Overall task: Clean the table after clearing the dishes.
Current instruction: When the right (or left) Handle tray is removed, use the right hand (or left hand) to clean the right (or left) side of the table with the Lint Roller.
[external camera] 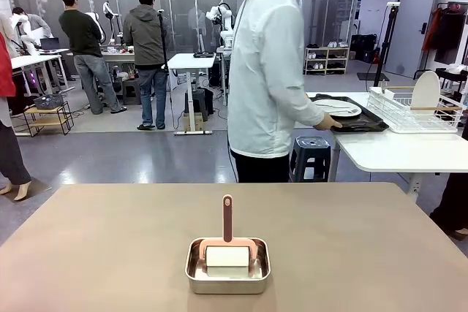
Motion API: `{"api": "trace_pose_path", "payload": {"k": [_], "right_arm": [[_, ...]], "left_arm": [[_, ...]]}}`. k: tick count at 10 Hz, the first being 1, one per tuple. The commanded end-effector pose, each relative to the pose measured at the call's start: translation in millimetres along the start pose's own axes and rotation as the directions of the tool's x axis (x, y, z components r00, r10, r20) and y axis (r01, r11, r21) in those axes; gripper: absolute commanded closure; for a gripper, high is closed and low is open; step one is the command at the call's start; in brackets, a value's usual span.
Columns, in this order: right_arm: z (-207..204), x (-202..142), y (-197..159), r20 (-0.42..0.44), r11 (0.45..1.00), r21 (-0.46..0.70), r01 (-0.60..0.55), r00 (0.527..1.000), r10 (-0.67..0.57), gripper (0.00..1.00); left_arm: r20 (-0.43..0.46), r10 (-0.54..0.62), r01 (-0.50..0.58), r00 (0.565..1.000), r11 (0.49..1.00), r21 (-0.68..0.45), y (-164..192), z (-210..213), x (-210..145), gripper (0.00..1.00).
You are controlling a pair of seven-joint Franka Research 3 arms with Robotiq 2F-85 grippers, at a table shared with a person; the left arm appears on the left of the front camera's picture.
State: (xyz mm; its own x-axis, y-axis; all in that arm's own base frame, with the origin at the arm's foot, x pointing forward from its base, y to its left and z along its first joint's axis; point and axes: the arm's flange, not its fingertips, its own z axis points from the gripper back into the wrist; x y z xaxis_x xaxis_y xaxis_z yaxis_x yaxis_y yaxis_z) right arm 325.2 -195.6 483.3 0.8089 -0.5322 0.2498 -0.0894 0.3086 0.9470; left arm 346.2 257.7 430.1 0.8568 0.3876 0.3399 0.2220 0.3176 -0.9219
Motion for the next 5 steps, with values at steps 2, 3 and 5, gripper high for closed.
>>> {"api": "trace_pose_path", "payload": {"k": [2, 3, 5], "right_arm": [[-1.6, -0.3, 1.9, -0.007, 1.0, 0.006, -0.001, 1.0, 0.001, 0.0], [-1.6, -0.3, 1.9, -0.007, 1.0, 0.006, -0.001, 1.0, 0.001, 0.0], [-1.6, -0.3, 1.9, -0.007, 1.0, 0.006, -0.001, 1.0, 0.001, 0.0]], "left_arm": [[0.002, -0.003, 0.003, 1.0, 1.0, -0.003, -1.0, 3.1, -0.8, 0.0], [0.002, -0.003, 0.003, 1.0, 1.0, -0.003, -1.0, 3.1, -0.8, 0.0], [0.002, -0.003, 0.003, 1.0, 1.0, -0.003, -1.0, 3.1, -0.8, 0.0]]}}
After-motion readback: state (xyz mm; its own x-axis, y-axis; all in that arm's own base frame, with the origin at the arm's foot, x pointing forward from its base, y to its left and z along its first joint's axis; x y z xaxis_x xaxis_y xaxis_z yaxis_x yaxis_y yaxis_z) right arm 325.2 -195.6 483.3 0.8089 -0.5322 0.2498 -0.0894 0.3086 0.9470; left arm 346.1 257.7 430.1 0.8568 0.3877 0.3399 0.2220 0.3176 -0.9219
